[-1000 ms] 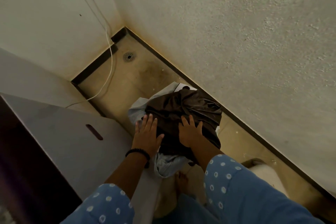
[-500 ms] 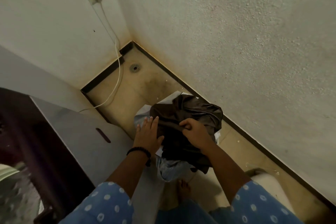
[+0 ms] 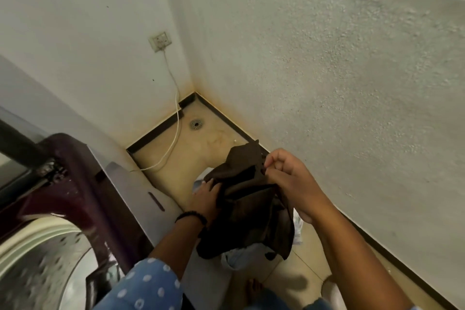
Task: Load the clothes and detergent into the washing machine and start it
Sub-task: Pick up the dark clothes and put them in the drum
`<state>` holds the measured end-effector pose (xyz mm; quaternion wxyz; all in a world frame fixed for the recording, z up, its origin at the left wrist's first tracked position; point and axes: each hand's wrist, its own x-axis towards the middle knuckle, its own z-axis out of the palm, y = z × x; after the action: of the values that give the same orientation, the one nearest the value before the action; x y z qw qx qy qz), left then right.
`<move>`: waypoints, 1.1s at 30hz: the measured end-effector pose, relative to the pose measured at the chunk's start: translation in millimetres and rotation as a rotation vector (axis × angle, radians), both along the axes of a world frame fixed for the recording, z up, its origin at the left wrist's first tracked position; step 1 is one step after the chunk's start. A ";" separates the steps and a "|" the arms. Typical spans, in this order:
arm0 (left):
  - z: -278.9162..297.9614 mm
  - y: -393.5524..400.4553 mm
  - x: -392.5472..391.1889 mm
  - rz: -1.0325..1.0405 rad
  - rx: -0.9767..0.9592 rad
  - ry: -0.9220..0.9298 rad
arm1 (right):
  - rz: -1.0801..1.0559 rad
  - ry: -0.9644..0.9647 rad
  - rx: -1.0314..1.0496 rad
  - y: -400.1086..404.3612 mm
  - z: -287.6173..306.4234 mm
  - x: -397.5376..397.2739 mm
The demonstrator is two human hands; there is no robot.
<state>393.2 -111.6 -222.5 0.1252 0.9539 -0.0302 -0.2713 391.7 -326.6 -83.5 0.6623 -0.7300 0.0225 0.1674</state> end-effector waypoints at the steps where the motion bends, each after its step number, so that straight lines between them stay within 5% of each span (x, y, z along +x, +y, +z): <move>1: 5.0 0.3 -2.5 0.024 -0.025 -0.002 | -0.013 -0.003 0.042 0.5 8.5 -1.8; 9: 71.8 5.6 -8.1 0.332 -0.307 -0.120 | -0.059 -0.168 0.154 0.4 64.9 -12.4; 14: 142.9 3.8 10.0 0.563 -0.626 -0.243 | 0.025 -0.256 -0.496 -7.8 72.0 -8.1; 19: 222.9 -21.7 26.8 0.282 -0.842 -0.264 | 0.287 -0.305 -0.553 16.8 81.3 -14.8; 22: 255.2 -35.9 21.5 0.099 -0.952 -0.166 | 0.130 -0.419 -0.394 31.5 78.9 -14.5; 25: 265.4 -25.0 13.0 0.125 -1.056 -0.182 | -0.024 -0.483 -0.363 28.0 83.0 -10.4; 29: 249.8 7.3 4.1 0.196 -1.024 -0.185 | -0.083 -0.502 -0.304 21.7 95.7 -10.1; 33: 212.9 17.1 -8.2 0.127 -0.644 0.051 | -0.096 -0.528 -0.134 14.0 120.8 -14.7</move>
<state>385.0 -94.5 -9.6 0.4378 0.8581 -0.0516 -0.2633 376.9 -312.6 37.3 0.6027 -0.7886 -0.1054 -0.0619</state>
